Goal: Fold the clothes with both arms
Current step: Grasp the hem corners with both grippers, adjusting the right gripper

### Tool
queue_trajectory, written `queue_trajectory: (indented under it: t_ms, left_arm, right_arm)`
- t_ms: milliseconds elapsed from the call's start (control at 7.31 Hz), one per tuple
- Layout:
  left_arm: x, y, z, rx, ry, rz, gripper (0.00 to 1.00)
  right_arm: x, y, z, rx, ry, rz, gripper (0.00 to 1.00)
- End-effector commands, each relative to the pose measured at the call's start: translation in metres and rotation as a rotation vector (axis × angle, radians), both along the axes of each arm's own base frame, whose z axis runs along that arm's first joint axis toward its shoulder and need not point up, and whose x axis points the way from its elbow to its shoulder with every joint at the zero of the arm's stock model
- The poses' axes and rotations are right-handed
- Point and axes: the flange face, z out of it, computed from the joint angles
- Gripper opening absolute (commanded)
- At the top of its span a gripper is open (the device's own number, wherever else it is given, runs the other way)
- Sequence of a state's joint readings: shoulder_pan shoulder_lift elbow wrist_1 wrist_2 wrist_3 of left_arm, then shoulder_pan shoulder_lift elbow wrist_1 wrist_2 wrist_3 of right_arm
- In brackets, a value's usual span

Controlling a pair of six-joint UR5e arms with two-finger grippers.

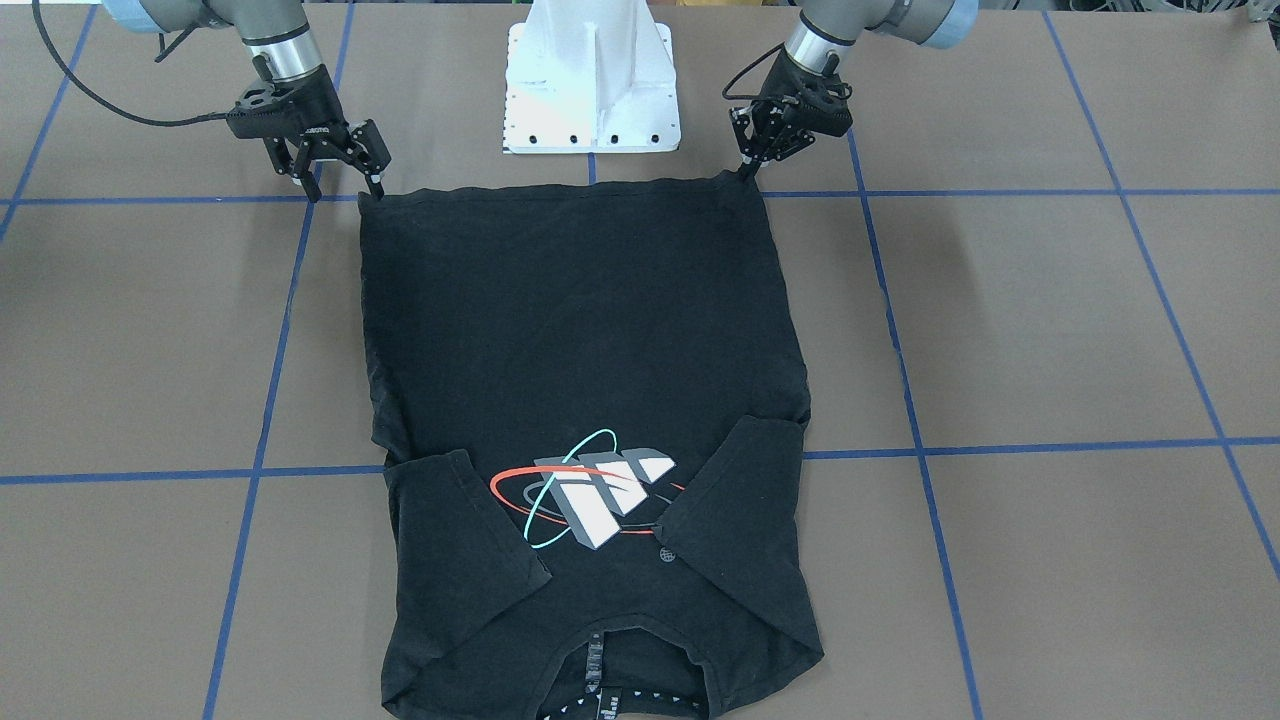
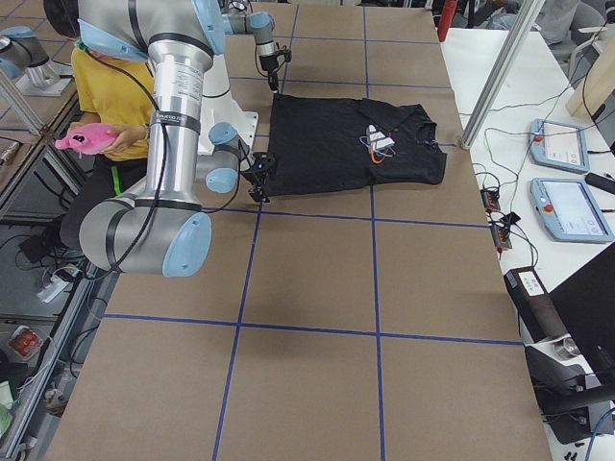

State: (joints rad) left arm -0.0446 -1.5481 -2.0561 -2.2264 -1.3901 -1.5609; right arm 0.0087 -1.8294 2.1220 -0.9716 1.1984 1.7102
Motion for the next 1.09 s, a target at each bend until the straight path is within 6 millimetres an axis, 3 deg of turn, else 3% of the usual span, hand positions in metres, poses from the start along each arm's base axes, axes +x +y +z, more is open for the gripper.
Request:
queue_trajectory:
  t_ms: [0,547,821,957]
  left_arm:
    - [0.0,-0.002,-0.001,0.005,0.001,-0.01,0.0]
    - [0.0,-0.003,-0.002,0.006,0.003,-0.014,0.0]
    - [0.0,-0.003,-0.003,0.007,0.006,-0.015,0.0]
    - [0.0,-0.003,-0.003,0.007,0.004,-0.015,0.0]
  right_arm:
    - [-0.004,0.012,0.002,0.0,-0.002,-0.007,0.71]
    - [-0.016,0.026,0.003,0.024,0.003,-0.019,0.66]
    - [-0.022,0.029,0.001,0.028,-0.002,-0.02,0.54]
    - [-0.022,0.029,0.001,0.028,-0.002,-0.02,0.39]
